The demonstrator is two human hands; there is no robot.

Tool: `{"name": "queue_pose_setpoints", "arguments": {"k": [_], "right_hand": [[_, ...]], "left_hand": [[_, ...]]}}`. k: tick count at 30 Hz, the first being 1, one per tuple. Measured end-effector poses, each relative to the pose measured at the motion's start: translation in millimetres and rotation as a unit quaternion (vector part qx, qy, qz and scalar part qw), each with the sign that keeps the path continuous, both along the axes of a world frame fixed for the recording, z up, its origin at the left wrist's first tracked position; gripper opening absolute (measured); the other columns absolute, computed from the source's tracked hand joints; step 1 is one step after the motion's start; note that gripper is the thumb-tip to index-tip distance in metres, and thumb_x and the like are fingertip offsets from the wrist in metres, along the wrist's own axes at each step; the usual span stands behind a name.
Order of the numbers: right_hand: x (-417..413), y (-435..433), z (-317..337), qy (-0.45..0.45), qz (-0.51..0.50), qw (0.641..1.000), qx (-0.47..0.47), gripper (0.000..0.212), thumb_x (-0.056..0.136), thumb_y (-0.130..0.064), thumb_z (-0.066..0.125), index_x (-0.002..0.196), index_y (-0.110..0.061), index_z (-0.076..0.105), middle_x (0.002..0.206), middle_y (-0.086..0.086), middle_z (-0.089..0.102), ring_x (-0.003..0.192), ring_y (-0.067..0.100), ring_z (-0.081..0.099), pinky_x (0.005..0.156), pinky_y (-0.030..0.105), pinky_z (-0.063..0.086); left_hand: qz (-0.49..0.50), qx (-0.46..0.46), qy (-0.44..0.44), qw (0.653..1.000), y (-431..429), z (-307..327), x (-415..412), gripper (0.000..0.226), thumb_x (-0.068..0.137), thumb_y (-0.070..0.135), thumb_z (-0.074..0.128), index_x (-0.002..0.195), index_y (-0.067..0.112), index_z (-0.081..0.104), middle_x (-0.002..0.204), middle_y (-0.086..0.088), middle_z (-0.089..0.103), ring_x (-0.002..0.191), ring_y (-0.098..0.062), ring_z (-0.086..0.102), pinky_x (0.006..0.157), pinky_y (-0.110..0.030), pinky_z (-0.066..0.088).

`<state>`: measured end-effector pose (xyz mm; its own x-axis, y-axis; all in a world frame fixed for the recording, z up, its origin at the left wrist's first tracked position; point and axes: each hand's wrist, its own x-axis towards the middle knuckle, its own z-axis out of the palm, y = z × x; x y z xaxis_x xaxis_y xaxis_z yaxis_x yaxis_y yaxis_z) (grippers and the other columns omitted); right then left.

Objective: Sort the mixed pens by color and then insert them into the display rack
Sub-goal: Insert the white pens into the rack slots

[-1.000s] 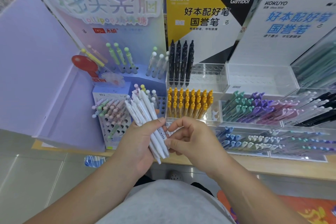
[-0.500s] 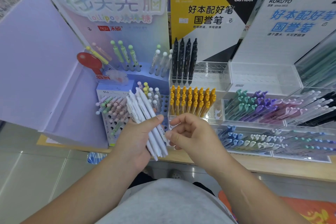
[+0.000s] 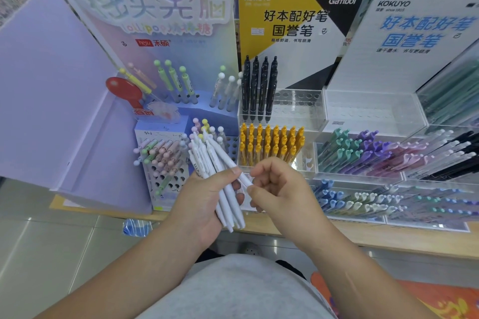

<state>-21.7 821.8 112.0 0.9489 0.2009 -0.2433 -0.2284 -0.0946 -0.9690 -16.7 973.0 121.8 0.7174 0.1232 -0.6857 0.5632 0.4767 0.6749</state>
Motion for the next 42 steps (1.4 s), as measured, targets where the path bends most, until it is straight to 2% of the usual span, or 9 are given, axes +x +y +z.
{"name": "queue_pose_setpoints", "arguments": {"k": [3, 8, 13, 16, 18, 24, 28, 34, 42], "right_hand": [[-0.9, -6.0, -0.1, -0.008, -0.01, 1.0, 0.012, 0.019, 0.088, 0.0, 0.07, 0.097, -0.017, 0.067, 0.081, 0.013, 0.065, 0.071, 0.035, 0.058, 0.069, 0.045, 0.054], [-2.0, -6.5, 1.0, -0.033, -0.043, 0.999, 0.003, 0.022, 0.08, 0.0, 0.078, 0.096, -0.014, 0.073, 0.079, 0.004, 0.069, 0.065, 0.008, 0.058, 0.063, 0.02, 0.051], [2.6, -29.4, 6.3, -0.06, -0.161, 0.985, -0.028, 0.018, 0.087, -0.002, 0.069, 0.091, -0.019, 0.074, 0.069, 0.007, 0.069, 0.061, 0.028, 0.061, 0.055, 0.035, 0.05], [5.4, -49.6, 12.4, -0.067, -0.202, 0.977, -0.031, 0.012, 0.089, -0.003, 0.068, 0.091, -0.014, 0.074, 0.063, 0.012, 0.067, 0.058, 0.02, 0.064, 0.058, 0.027, 0.055], [6.9, -58.0, 11.4, -0.067, -0.192, 0.978, -0.046, 0.012, 0.088, -0.004, 0.069, 0.089, -0.015, 0.074, 0.061, 0.012, 0.067, 0.056, 0.017, 0.064, 0.057, 0.024, 0.054], [9.0, -50.1, -17.9, -0.059, -0.12, 0.98, -0.15, 0.01, 0.085, -0.015, 0.074, 0.087, -0.025, 0.074, 0.062, 0.005, 0.067, 0.063, 0.027, 0.065, 0.061, 0.039, 0.054], [11.3, -36.4, -45.3, -0.074, -0.069, 0.974, -0.202, 0.01, 0.088, -0.016, 0.073, 0.088, -0.026, 0.073, 0.056, -0.015, 0.059, 0.052, 0.003, 0.053, 0.052, 0.012, 0.038], [19.9, -23.8, -72.9, -0.116, -0.006, 0.938, -0.326, 0.017, 0.089, -0.024, 0.071, 0.105, -0.018, 0.076, 0.063, -0.019, 0.052, 0.057, -0.001, 0.053, 0.055, 0.007, 0.032], [26.2, -9.8, -84.0, -0.136, 0.045, 0.916, -0.375, 0.028, 0.09, -0.029, 0.072, 0.114, -0.016, 0.073, 0.094, 0.004, 0.072, 0.074, 0.012, 0.056, 0.072, 0.023, 0.044]], "left_hand": [[0.009, -0.009, 0.002, 1.0, -1.4, -1.8, 3.2, 0.061, 0.062, 0.014, 0.079, 0.119, -0.002, 0.066, 0.085, -0.019, 0.069, 0.073, -0.028, 0.067, 0.059, -0.039, 0.059], [0.017, -0.016, 0.009, 1.0, -7.5, -2.4, 10.2, 0.038, 0.082, 0.004, 0.073, 0.12, 0.0, 0.067, 0.081, -0.014, 0.072, 0.071, -0.022, 0.071, 0.061, -0.037, 0.059], [0.018, -0.051, 0.005, 0.999, 0.7, -1.9, 9.7, 0.028, 0.083, 0.005, 0.07, 0.111, 0.005, 0.069, 0.068, -0.007, 0.065, 0.058, -0.015, 0.062, 0.052, -0.029, 0.056], [0.023, -0.046, 0.014, 0.999, 13.0, -4.6, 5.0, 0.012, 0.087, 0.007, 0.068, 0.098, 0.01, 0.071, 0.069, -0.006, 0.064, 0.056, -0.015, 0.061, 0.051, -0.029, 0.056], [0.034, -0.043, 0.024, 0.998, 19.3, -6.0, 1.6, 0.009, 0.088, 0.007, 0.068, 0.095, 0.011, 0.07, 0.068, -0.006, 0.065, 0.052, -0.015, 0.062, 0.049, -0.028, 0.056], [0.047, -0.045, 0.02, 0.998, 22.7, -7.2, -3.5, 0.013, 0.088, 0.004, 0.065, 0.098, 0.012, 0.069, 0.068, -0.006, 0.064, 0.054, -0.015, 0.062, 0.05, -0.027, 0.057], [0.035, -0.056, 0.011, 0.998, 24.0, -6.8, -4.1, 0.026, 0.079, 0.007, 0.069, 0.104, 0.011, 0.068, 0.068, -0.005, 0.063, 0.057, -0.016, 0.06, 0.051, -0.027, 0.056], [0.049, -0.061, 0.018, 0.997, 32.2, -7.8, -6.8, 0.019, 0.087, 0.005, 0.066, 0.105, 0.011, 0.069, 0.068, -0.005, 0.065, 0.056, -0.016, 0.063, 0.054, -0.028, 0.057], [0.061, -0.046, 0.018, 0.997, 42.1, -9.0, -10.9, 0.018, 0.088, 0.004, 0.064, 0.103, 0.013, 0.069, 0.066, -0.003, 0.069, 0.056, -0.012, 0.066, 0.053, -0.028, 0.059]]}}
